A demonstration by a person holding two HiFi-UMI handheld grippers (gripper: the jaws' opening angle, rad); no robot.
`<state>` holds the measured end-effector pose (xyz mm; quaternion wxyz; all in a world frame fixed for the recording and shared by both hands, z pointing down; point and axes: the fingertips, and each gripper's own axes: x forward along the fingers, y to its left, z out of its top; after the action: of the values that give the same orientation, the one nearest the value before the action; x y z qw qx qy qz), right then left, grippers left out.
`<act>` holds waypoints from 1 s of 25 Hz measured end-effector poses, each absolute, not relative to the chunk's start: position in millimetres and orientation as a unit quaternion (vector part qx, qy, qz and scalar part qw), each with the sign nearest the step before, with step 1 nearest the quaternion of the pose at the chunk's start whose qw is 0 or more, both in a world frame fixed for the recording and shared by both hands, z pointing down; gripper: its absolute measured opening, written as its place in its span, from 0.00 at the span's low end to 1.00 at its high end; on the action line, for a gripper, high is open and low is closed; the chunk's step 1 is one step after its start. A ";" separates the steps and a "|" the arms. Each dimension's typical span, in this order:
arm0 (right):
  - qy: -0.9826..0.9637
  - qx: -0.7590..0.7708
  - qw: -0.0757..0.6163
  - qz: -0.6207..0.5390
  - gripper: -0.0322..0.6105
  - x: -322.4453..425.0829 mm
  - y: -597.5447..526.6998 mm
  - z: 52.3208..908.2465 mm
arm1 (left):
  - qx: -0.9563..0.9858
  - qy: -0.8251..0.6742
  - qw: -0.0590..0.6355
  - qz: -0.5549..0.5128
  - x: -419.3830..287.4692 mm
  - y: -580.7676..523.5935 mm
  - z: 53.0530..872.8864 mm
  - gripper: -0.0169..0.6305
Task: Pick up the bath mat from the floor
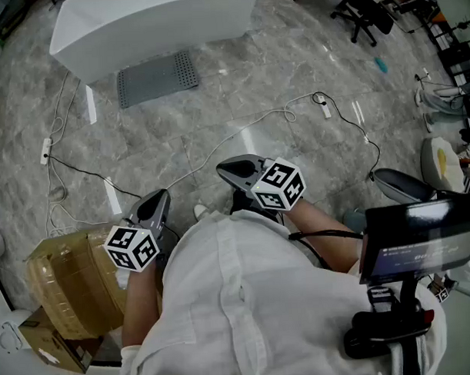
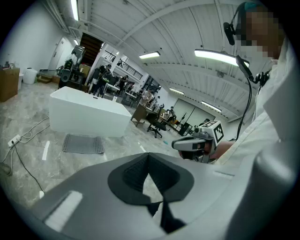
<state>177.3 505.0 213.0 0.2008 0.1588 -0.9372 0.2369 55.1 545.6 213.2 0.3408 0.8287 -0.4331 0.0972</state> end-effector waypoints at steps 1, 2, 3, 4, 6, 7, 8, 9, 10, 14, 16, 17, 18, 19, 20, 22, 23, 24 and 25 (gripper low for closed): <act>-0.937 0.158 0.203 0.236 0.06 176.9 507.5 215.4 | 0.829 -0.432 0.340 0.097 55.0 547.9 215.2 0.04; -0.937 0.158 0.205 0.236 0.06 176.4 509.8 217.7 | 0.830 -0.432 0.340 0.097 54.6 550.1 217.3 0.04; -0.936 0.157 0.207 0.236 0.06 175.5 512.1 219.9 | 0.830 -0.431 0.341 0.097 53.7 552.1 219.5 0.04; -0.936 0.156 0.209 0.238 0.06 174.1 514.2 221.9 | 0.829 -0.431 0.343 0.097 52.2 553.9 221.9 0.04; -0.934 0.154 0.213 0.241 0.06 170.6 517.0 225.0 | 0.826 -0.432 0.348 0.098 48.1 556.0 227.0 0.04; -0.934 0.152 0.214 0.242 0.06 169.4 516.9 225.9 | 0.824 -0.434 0.352 0.098 46.8 555.8 229.2 0.04; -0.934 0.150 0.216 0.243 0.06 169.2 515.6 226.5 | 0.822 -0.434 0.354 0.098 46.8 554.7 230.6 0.04; -0.934 0.148 0.217 0.244 0.06 169.9 513.4 226.7 | 0.821 -0.434 0.356 0.097 48.4 552.7 231.4 0.04; -0.934 0.145 0.219 0.244 0.06 171.5 510.7 226.6 | 0.821 -0.434 0.357 0.098 51.3 550.3 231.5 0.04; -0.935 0.136 0.219 0.244 0.06 179.7 491.4 224.3 | 0.819 -0.436 0.360 0.102 66.4 532.0 228.9 0.04; -0.936 0.135 0.219 0.241 0.06 186.0 476.7 223.7 | 0.820 -0.435 0.358 0.102 76.9 516.7 225.3 0.04; -0.936 0.136 0.218 0.241 0.06 189.6 467.6 224.4 | 0.821 -0.434 0.356 0.103 82.1 506.8 223.3 0.04; -0.936 0.137 0.216 0.243 0.06 193.0 458.7 225.3 | 0.822 -0.434 0.355 0.104 86.6 496.8 220.9 0.04; -0.936 0.137 0.214 0.245 0.06 195.8 450.5 225.8 | 0.822 -0.435 0.354 0.103 89.7 487.2 217.8 0.04; -0.937 0.135 0.212 0.244 0.06 197.6 442.3 225.4 | 0.822 -0.437 0.352 0.102 91.5 477.7 214.5 0.04; -0.940 0.129 0.205 0.240 0.06 200.1 425.3 223.5 | 0.821 -0.442 0.348 0.101 93.2 459.7 209.3 0.04; -0.941 0.128 0.202 0.239 0.06 202.1 417.4 223.7 | 0.820 -0.444 0.346 0.103 94.4 452.5 208.5 0.04; -0.942 0.129 0.199 0.239 0.06 205.1 409.9 224.8 | 0.820 -0.445 0.345 0.106 96.3 446.2 208.5 0.04; -0.942 0.131 0.197 0.238 0.06 208.8 402.3 226.5 | 0.819 -0.446 0.343 0.109 98.7 440.3 208.9 0.04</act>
<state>208.8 402.3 226.5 0.1967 0.1314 -0.9420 0.2382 98.7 440.3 208.9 0.3433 0.8192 -0.4463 0.1091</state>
